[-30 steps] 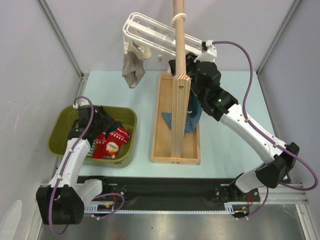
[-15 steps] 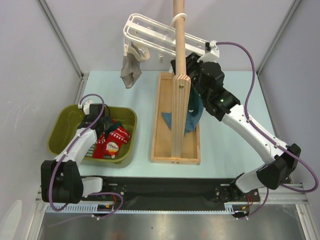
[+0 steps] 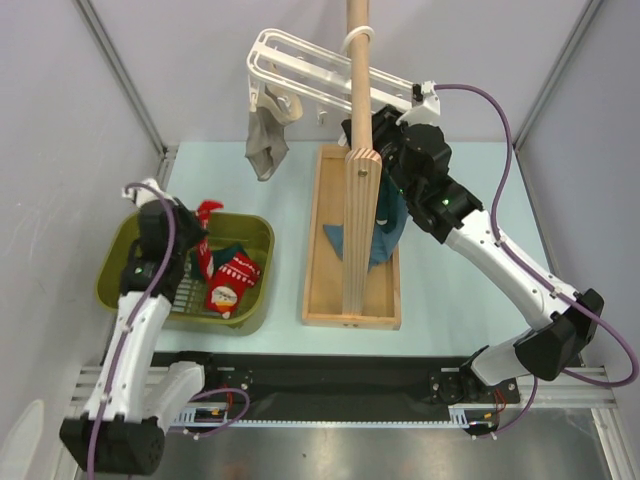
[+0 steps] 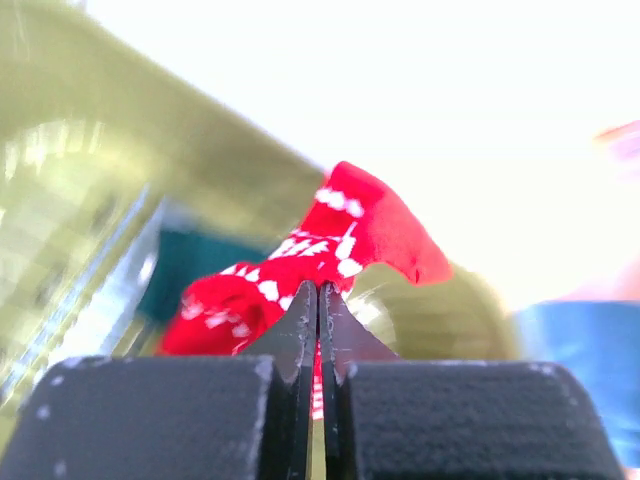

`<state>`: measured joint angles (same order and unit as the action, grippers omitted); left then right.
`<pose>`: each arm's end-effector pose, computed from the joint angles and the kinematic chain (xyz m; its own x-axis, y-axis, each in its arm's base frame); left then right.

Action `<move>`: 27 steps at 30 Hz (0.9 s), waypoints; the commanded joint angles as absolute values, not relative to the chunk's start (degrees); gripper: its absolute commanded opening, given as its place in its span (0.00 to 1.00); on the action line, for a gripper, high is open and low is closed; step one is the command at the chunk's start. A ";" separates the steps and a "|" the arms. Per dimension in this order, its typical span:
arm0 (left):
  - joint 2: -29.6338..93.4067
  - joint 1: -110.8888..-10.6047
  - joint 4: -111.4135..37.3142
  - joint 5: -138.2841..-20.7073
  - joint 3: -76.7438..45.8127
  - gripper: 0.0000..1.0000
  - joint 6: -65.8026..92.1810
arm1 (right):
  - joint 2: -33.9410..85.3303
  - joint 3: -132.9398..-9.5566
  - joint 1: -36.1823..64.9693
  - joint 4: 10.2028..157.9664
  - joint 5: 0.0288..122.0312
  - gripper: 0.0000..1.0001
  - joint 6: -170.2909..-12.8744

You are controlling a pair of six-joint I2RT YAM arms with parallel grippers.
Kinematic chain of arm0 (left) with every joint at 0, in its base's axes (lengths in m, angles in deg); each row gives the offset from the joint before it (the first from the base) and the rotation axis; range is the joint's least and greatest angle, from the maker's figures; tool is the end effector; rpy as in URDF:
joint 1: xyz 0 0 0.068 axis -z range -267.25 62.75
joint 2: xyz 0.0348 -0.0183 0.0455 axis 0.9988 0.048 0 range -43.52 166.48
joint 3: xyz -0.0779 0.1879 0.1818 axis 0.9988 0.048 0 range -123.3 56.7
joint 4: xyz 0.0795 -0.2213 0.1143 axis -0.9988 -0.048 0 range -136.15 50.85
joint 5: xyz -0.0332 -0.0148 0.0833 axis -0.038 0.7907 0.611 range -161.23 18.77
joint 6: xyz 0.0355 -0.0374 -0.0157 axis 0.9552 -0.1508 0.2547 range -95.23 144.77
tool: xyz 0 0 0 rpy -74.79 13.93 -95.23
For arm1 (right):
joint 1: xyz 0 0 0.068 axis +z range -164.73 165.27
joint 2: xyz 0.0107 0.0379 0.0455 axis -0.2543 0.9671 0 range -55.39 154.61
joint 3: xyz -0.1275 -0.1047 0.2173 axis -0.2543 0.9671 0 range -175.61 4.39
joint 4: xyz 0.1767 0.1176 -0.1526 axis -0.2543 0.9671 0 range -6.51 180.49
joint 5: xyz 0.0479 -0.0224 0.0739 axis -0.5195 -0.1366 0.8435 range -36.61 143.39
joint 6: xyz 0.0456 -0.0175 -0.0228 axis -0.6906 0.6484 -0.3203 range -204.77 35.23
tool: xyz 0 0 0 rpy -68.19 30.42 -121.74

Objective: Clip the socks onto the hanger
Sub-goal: Pick up the sock from the bin, then place the sock in the bin.

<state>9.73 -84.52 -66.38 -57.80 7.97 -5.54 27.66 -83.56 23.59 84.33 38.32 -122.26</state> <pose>0.2034 -0.0014 0.3084 -0.3774 -0.4734 -0.7959 -0.3956 0.8595 -0.3237 0.2685 0.2005 0.4639 -0.1965 0.5939 -0.7802 -0.3474 0.7020 0.6218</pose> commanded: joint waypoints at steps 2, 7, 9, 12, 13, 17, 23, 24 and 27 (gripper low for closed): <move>3.86 -84.35 -69.02 -65.60 -2.78 0.00 -2.30 | 25.21 -82.63 23.23 84.10 38.89 0.00 -121.51; 3.41 -84.43 -68.52 -71.66 -3.94 0.00 -1.69 | 24.86 -82.19 22.97 84.10 38.62 0.00 -121.59; 3.06 -84.43 -65.37 -75.97 -2.36 0.00 -0.72 | 24.68 -82.19 22.88 84.10 38.71 0.00 -121.59; 3.24 -84.43 -62.19 -80.27 -0.34 0.00 -0.37 | 24.77 -82.19 22.71 84.10 38.62 0.00 -121.59; 3.15 -84.43 -60.79 -81.85 0.36 0.00 0.07 | 24.68 -82.19 22.71 84.10 38.71 0.00 -121.59; 4.55 -84.43 -57.61 -86.52 3.88 0.00 2.00 | 24.77 -82.19 22.71 84.10 38.89 0.00 -121.68; 7.63 -84.43 -58.13 -89.24 3.00 0.00 5.78 | 24.86 -81.92 22.71 84.02 38.80 0.00 -121.68; 8.42 -84.35 -58.57 -90.38 3.18 0.00 5.26 | 24.77 -82.01 22.62 84.10 38.89 0.00 -121.68; 10.44 -84.00 -57.70 -92.68 6.77 0.03 2.98 | 24.94 -81.84 22.62 83.23 38.97 0.00 -122.03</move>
<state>9.12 -84.46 -59.60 -88.38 4.67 3.21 26.35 -82.22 22.85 84.42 38.49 -122.26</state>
